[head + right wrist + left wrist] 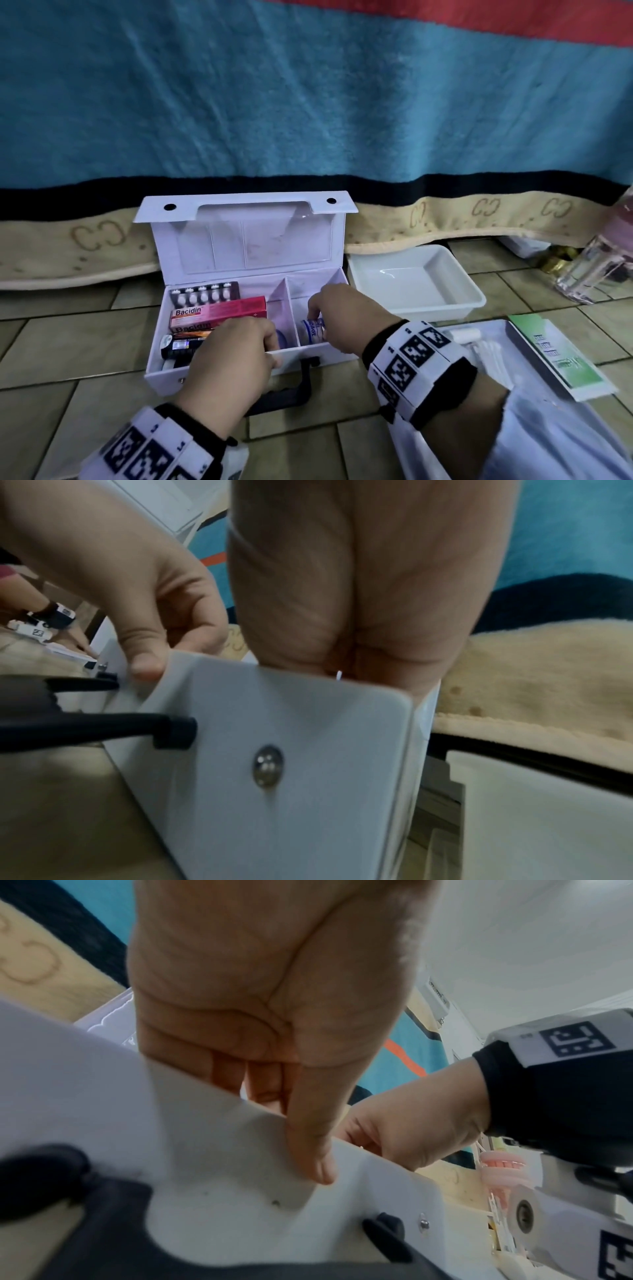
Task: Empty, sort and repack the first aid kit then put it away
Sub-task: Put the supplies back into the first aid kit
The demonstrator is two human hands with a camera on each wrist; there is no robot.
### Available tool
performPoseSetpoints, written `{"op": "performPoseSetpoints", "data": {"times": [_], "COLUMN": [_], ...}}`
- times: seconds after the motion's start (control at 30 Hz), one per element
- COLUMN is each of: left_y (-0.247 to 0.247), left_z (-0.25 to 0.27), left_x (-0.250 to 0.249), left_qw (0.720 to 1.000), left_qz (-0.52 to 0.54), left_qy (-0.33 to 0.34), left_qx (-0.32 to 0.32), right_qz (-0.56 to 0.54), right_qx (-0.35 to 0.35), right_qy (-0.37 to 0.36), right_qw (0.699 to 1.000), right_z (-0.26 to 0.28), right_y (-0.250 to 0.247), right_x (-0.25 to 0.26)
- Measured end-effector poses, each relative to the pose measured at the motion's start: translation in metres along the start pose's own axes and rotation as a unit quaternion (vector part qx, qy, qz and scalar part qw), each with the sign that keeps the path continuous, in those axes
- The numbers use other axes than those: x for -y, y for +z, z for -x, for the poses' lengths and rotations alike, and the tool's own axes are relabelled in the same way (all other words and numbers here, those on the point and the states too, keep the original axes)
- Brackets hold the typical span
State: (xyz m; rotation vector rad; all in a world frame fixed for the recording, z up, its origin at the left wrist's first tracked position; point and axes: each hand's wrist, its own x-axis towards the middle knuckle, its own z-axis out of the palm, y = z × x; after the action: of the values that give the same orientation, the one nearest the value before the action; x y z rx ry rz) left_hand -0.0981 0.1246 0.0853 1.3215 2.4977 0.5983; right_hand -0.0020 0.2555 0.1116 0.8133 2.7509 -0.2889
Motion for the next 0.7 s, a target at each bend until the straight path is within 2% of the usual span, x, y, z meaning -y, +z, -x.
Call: {"op": "performPoseSetpoints", "data": {"times": [0.23, 0.33, 0.53, 0.63, 0.7], "left_y": [0.0, 0.001, 0.001, 0.001, 0.001], "left_z": [0.001, 0.001, 0.003, 0.005, 0.005], "left_x": [-0.001, -0.001, -0.002, -0.002, -0.003], "left_qw": [1.0, 1.0, 1.0, 1.0, 0.999], "left_qz": [0.012, 0.007, 0.019, 0.024, 0.03], "left_qy": [0.001, 0.0, -0.009, -0.012, -0.017], "left_qx": [-0.001, -0.002, -0.001, -0.006, -0.008], "right_qz": [-0.03, 0.002, 0.078, 0.073, 0.076], "right_qx": [-0.017, -0.015, 0.04, 0.075, 0.069], "right_qy": [-0.002, -0.019, -0.038, -0.054, -0.052], "right_qw": [0.999, 1.0, 0.995, 0.993, 0.993], "right_z": [0.003, 0.0, -0.015, -0.023, -0.028], "right_y": [-0.001, -0.002, -0.002, 0.001, 0.004], "right_x": [-0.006, -0.005, 0.001, -0.001, -0.004]}}
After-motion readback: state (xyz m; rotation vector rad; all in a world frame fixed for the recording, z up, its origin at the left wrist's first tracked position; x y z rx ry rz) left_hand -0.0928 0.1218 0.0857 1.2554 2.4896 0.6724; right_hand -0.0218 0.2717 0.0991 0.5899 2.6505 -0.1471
